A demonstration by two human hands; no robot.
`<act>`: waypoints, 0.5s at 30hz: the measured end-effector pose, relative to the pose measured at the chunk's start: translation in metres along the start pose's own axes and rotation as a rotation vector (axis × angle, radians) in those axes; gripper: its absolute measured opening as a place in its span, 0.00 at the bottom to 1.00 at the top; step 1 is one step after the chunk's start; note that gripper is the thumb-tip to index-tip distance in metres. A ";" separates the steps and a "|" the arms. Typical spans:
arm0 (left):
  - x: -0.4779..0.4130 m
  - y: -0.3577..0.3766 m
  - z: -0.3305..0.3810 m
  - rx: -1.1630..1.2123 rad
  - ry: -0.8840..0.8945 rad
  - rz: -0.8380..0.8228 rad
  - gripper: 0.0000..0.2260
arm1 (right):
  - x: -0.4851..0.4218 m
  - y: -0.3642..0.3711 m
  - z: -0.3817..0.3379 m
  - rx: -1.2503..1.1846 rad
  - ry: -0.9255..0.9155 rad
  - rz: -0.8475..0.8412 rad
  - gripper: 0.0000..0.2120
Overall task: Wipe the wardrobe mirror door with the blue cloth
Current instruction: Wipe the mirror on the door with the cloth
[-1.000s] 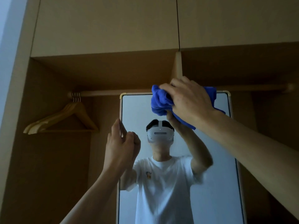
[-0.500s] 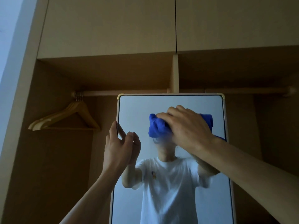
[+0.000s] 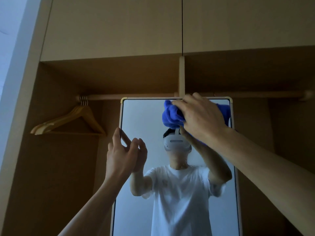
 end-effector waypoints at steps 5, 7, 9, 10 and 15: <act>0.000 0.000 0.000 -0.020 0.004 -0.007 0.34 | 0.046 0.015 -0.017 -0.022 -0.073 -0.109 0.19; 0.001 0.000 0.001 -0.031 0.003 -0.009 0.34 | 0.048 0.017 -0.015 -0.027 -0.078 -0.127 0.19; 0.000 0.001 0.001 -0.037 -0.004 -0.013 0.34 | 0.042 0.013 -0.009 -0.040 -0.052 -0.123 0.20; 0.000 0.001 0.002 -0.040 -0.009 -0.016 0.35 | 0.038 0.010 -0.005 -0.039 -0.036 -0.113 0.21; -0.002 0.002 0.006 -0.042 -0.033 -0.025 0.35 | 0.005 -0.010 0.027 0.025 0.037 0.009 0.21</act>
Point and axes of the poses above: each hand's wrist, its own x-axis away from the middle knuckle, its own y-axis out of the palm, z = x × y, the point moved 9 cm from there along -x, towards the middle knuckle, and after that the axes turned 6 degrees about y, right-handed, at the moved point
